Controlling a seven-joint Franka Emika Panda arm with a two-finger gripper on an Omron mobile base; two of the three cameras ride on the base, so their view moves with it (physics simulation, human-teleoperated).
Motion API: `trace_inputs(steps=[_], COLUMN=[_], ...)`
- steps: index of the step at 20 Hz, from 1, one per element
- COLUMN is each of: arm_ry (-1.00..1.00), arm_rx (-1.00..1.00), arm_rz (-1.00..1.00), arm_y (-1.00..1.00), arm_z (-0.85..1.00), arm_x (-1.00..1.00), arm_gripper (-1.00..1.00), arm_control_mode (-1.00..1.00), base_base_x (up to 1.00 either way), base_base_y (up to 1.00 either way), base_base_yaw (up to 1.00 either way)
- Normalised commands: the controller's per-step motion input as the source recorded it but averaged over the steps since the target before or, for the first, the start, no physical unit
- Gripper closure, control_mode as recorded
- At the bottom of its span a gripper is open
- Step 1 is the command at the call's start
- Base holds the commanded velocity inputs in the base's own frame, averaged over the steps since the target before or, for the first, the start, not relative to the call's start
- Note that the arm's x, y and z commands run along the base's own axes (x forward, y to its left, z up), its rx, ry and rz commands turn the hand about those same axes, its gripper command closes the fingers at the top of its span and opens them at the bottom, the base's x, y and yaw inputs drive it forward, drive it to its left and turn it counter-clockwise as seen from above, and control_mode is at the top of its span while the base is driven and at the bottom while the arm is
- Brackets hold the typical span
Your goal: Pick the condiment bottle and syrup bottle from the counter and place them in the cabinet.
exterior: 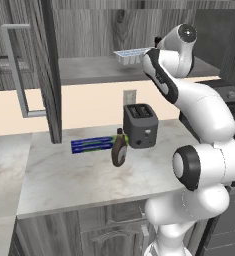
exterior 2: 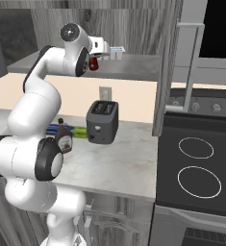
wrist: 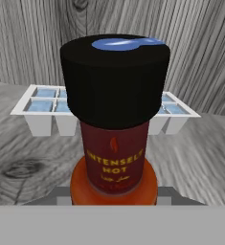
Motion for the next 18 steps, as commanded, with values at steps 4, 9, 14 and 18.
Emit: trace_inputs(steps=[4, 9, 14, 18], arm_ry=[0.0, -0.01, 0.0, 0.0], arm_rx=[0.0, 0.0, 0.0, 0.0], arm_rz=[0.0, 0.0, 0.0, 0.0], arm_y=[0.0, 0.0, 0.0, -0.02], arm_z=[-0.35, -0.38, -0.35, -0.29], arm_x=[0.0, 0.0, 0.0, 0.05], arm_gripper=[1.0, 1.0, 1.0, -1.0], arm_control_mode=[-1.0, -1.0, -1.0, -1.0], base_base_x=[0.0, 0.0, 0.0, 0.0], base_base_y=[0.0, 0.0, 0.0, 0.0], base_base_yaw=[0.0, 0.0, 0.0, 0.0])
